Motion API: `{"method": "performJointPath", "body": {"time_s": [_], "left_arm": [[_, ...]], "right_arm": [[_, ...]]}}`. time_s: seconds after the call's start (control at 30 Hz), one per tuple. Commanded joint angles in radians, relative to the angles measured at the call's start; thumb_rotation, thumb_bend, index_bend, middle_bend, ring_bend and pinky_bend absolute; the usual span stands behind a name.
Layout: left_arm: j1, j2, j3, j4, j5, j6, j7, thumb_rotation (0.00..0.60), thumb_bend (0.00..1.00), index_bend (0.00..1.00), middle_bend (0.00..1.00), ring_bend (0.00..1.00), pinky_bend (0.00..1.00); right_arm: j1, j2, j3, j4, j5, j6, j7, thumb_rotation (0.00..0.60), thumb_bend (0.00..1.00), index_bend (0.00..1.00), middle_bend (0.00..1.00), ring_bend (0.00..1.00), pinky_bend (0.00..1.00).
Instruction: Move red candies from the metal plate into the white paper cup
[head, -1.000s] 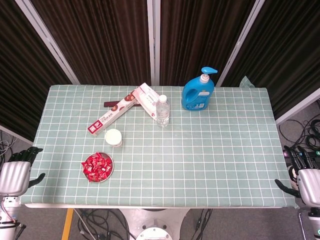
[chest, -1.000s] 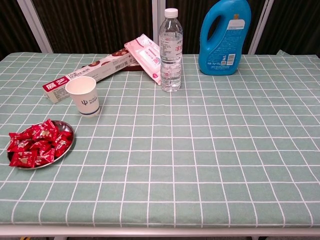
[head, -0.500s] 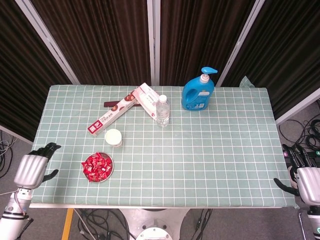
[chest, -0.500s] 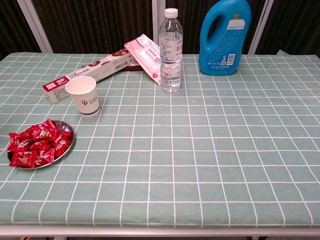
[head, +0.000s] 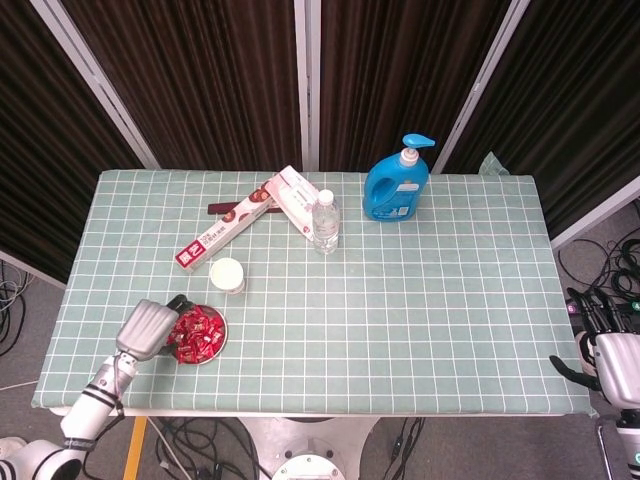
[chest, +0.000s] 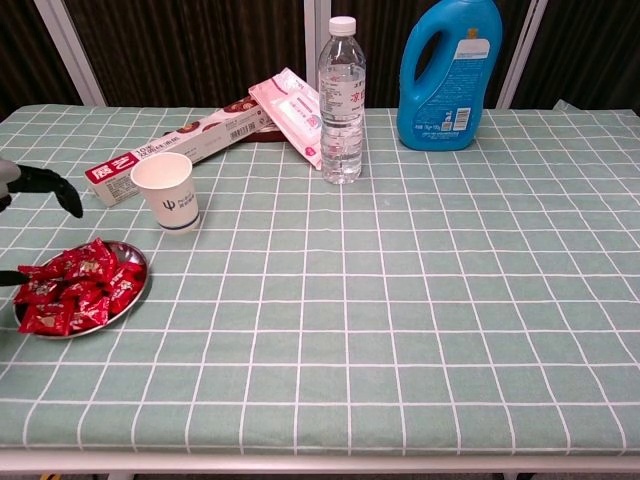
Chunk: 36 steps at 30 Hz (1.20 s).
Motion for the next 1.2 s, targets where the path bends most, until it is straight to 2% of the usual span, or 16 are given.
{"method": "performJointPath", "body": {"time_s": [0.03,0.5,0.8,1.03,1.2], "left_arm": [[-0.015,-0.034,-0.002,0.022,-0.026,-0.021,0.024,0.6,0.17,0.38,0.41,0.88,1.0],[-0.07,-0.108,-0.006,0.075,-0.155,-0.122,0.149,0.6,0.19,0.43,0.47,0.92,1.0],[-0.087,-0.131,-0.002,0.114,-0.168,-0.133,0.118,0.6,0.36,0.55,0.58,0.95,1.0],[-0.089,-0.142,0.008,0.136,-0.149,-0.124,0.055,0.6,0.45,0.64,0.68,0.99,1.0],[-0.081,-0.114,0.013,0.097,-0.129,-0.102,-0.001,0.6,0.49,0.67,0.72,1.0,1.0]], "right_arm": [[0.0,0.0,0.0,0.002,0.004,-0.003,0.002,0.6,0.09,0.02,0.13,0.0,0.22],[0.008,0.0,0.002,0.002,0.019,-0.022,0.001,0.6,0.09,0.02,0.13,0.0,0.22],[0.008,0.003,0.0,0.001,0.024,-0.027,0.002,0.6,0.09,0.02,0.13,0.0,0.23],[0.012,0.005,0.001,-0.01,0.027,-0.034,-0.008,0.6,0.09,0.02,0.13,0.0,0.23],[0.013,0.006,0.0,-0.008,0.023,-0.034,-0.006,0.6,0.09,0.02,0.13,0.0,0.24]]}}
